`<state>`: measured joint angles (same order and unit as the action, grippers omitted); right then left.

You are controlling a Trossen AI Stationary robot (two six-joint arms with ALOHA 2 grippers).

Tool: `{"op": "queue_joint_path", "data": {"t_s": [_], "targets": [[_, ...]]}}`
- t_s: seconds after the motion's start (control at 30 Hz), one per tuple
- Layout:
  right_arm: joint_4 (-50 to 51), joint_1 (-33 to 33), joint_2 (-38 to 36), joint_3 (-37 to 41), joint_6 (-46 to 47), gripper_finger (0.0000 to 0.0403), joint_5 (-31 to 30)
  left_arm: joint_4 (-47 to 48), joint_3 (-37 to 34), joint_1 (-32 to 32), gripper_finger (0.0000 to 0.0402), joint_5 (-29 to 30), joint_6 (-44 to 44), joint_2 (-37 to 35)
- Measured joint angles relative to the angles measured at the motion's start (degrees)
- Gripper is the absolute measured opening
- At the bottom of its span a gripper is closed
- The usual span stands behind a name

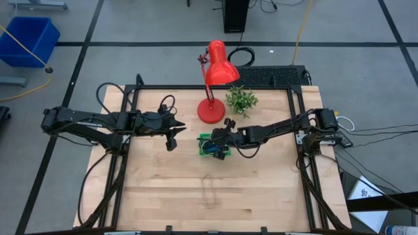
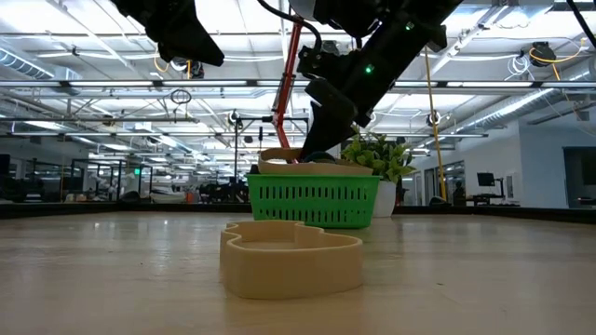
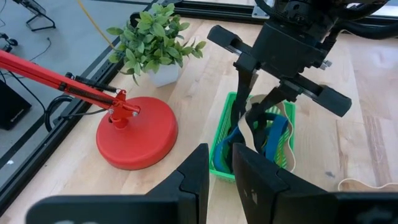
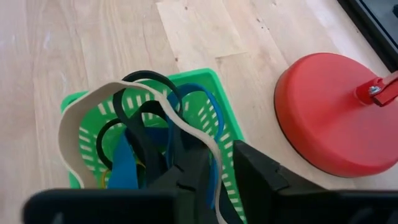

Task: Pick and place rubber bands into bin
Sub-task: Put the bottom brown rubber band into the green bin, then put the brown rubber band into the green bin

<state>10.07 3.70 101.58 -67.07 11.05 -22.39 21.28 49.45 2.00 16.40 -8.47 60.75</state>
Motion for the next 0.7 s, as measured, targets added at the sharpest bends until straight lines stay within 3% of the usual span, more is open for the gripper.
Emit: {"op": "queue_joint_path", "data": {"t_s": [0.33,0.7], "targets": [[0.02,0.15,-0.04,0.00,-1.75,0.0161,-0.02,0.00,0.00,0.00,0.0077,0.00,0.05,0.00],[0.82,0.52,-8.56,0.00,-3.25,0.0176,-0.42,-0.21,0.00,0.00,0.0077,-0.05,0.15,-0.02]]}}
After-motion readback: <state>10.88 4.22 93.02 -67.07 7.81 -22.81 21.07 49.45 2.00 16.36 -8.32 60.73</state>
